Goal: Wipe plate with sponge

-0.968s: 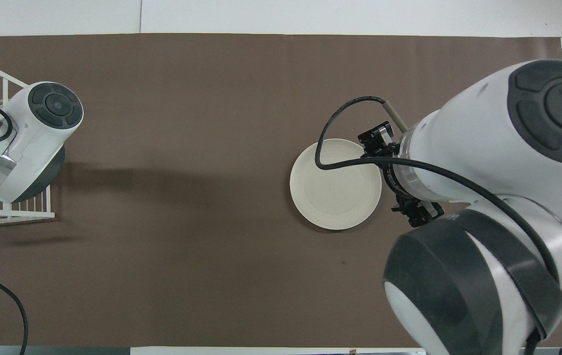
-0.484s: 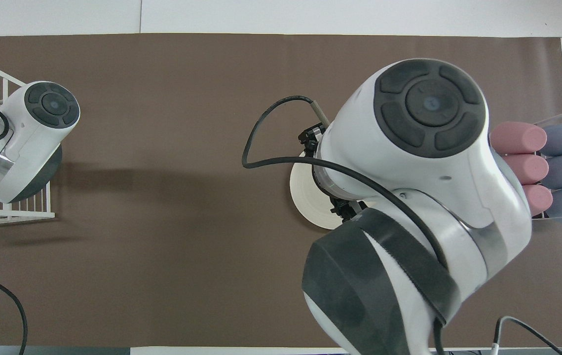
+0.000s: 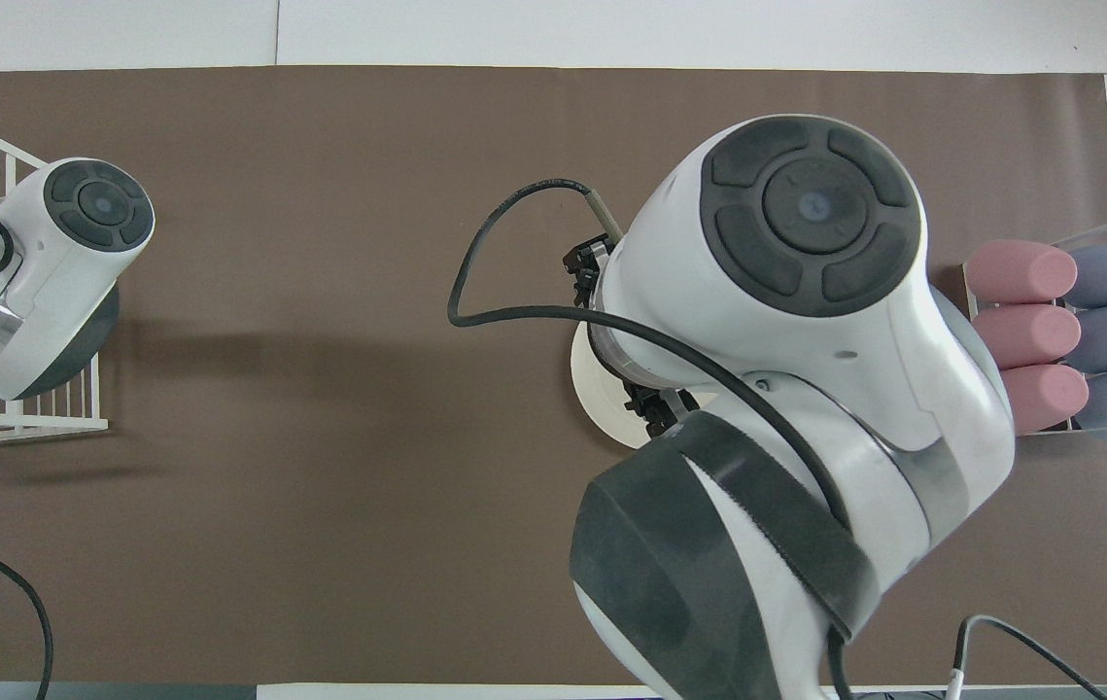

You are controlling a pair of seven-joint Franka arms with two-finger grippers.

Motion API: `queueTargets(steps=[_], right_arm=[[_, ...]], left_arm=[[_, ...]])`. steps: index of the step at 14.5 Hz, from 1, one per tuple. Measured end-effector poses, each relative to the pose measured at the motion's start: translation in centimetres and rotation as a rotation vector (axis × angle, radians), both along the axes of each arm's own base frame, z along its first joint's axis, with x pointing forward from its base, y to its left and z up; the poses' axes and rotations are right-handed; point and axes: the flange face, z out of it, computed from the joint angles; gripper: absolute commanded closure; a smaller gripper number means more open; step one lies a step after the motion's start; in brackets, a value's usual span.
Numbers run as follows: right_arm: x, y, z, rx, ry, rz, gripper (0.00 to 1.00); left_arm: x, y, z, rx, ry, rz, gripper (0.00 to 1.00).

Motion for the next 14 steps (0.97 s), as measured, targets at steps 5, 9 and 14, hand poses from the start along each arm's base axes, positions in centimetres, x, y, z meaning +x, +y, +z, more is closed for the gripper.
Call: queueTargets(steps=[5, 9, 14], right_arm=[[0.0, 0.8, -0.5, 0.011, 0.012, -0.098, 0.00], [0.3, 3.7, -2.2, 0.031, 0.053, -0.166, 0.00], [0.8, 7.5, -2.0, 0.069, 0.048, -0.240, 0.00]], left_arm=[[1.3, 0.1, 5.2, -0.047, -0.013, 0.015, 1.00], [1.4, -0.7, 11.4, -0.273, -0.012, 0.101, 1.00], [0.3, -0.6, 14.8, -0.791, 0.019, 0.297, 1.00]])
